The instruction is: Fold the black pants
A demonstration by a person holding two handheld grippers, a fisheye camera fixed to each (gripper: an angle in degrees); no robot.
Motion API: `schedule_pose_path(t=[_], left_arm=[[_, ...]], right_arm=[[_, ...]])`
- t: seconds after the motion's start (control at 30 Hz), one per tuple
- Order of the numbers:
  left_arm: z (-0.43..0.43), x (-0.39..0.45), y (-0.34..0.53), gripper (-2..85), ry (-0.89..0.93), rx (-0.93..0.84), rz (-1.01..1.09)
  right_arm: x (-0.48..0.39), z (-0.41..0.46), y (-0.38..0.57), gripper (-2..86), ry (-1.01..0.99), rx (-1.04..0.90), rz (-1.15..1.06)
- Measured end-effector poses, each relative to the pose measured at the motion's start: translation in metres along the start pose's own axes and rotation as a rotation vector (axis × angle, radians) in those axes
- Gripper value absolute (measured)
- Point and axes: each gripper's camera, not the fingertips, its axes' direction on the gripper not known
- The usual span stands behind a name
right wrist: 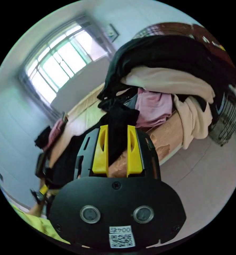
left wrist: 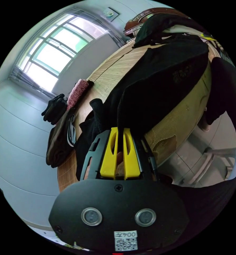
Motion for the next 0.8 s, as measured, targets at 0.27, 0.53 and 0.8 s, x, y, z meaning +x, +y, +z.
schedule_pose_path(t=[0.27,0.53,0.8], left_arm=[[0.017,-0.010,-0.005,1.6,0.039,-0.043,-0.068],[0.029,-0.035,0.002,3.4,0.097,-0.066,-0.108],[0.025,-0.107,0.029,9.6,0.385,-0.041,-0.273]], right_arm=[[0.061,0.032,-0.064,5.2,-0.035,-0.113,0.125],[0.033,0.050,-0.063,6.2,0.328,-0.143,-0.011],[-0.134,0.010,-0.003,2.8,0.222,0.072,-0.316]])
